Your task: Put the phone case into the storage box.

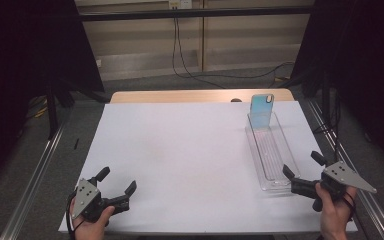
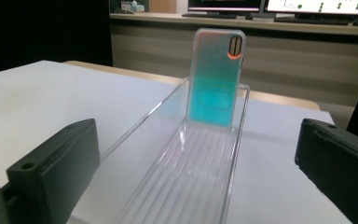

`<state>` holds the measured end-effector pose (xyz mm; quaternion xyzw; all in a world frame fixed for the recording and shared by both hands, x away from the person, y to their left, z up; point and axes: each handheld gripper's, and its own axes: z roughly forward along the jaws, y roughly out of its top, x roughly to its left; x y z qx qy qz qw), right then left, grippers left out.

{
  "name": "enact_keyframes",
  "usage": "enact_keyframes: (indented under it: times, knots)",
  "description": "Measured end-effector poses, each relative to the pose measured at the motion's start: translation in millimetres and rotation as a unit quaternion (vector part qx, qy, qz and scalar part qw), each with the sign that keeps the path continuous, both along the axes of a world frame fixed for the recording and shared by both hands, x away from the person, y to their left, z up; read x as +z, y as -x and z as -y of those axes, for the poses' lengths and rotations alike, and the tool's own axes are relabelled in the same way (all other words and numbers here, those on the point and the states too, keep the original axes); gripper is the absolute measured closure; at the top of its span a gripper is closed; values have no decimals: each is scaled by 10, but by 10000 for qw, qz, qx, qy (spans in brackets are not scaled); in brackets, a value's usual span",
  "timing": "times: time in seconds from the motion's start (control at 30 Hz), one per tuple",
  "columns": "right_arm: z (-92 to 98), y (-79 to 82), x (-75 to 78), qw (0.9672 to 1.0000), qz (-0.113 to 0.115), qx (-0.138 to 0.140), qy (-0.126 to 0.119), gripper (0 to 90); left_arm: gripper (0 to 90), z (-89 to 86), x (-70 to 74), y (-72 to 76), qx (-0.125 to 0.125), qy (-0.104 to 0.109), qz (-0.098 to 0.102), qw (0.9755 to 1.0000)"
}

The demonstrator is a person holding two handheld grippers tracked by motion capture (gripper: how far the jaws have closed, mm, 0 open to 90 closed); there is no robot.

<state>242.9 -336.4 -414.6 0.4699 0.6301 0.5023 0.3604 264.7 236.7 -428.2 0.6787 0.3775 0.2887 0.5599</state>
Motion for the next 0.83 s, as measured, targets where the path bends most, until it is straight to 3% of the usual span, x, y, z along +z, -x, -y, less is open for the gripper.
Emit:
enact_keyframes:
  times: [0.3, 0.63, 0.67, 0.73, 0.83]
  knots:
    - [-23, 159, -67, 9997, -3, 229, 36, 0, 34, 18, 6, 43, -69, 46, -32, 10000]
    - [-3, 225, -136, 9997, 96, 185, 149, 0, 35, 3, 4, 56, 55, 16, 18, 10000]
    - [4, 221, -144, 9998, 70, 154, 107, 0, 35, 1, 4, 47, 74, -9, 28, 10000]
    - [21, 219, -152, 9998, 82, 144, 81, 0, 34, -1, 0, 39, 28, 138, 11, 9999]
    - [41, 206, -172, 9999, 56, 95, -53, 0, 31, 10, -8, 22, -8, 24, 12, 10000]
